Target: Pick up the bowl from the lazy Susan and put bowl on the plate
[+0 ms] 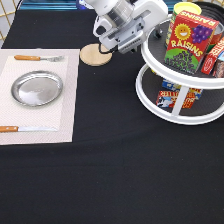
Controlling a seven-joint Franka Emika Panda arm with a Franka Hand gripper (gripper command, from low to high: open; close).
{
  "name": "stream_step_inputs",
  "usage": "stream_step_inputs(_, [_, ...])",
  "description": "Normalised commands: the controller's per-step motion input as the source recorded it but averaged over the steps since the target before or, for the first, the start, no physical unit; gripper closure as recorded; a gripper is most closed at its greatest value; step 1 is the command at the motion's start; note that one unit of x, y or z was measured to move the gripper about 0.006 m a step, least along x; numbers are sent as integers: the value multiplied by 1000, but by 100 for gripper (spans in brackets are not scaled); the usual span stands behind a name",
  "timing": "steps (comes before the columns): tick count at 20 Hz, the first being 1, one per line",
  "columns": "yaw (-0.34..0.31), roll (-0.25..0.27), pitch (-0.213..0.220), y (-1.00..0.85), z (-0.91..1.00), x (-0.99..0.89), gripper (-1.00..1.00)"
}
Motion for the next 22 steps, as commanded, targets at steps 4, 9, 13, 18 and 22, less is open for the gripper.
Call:
stream_step_inputs(4, [41, 90, 107, -197, 0, 690, -100])
stream_step_inputs(9, [49, 108, 120, -223, 39, 574, -100])
stream_step_inputs(13, [38, 100, 130, -149, 110, 473, -100])
stream_step_inputs(18, [56, 35, 41, -43, 358, -17, -100])
stream_step_inputs(22, [39, -85, -73, 6, 632, -524, -100])
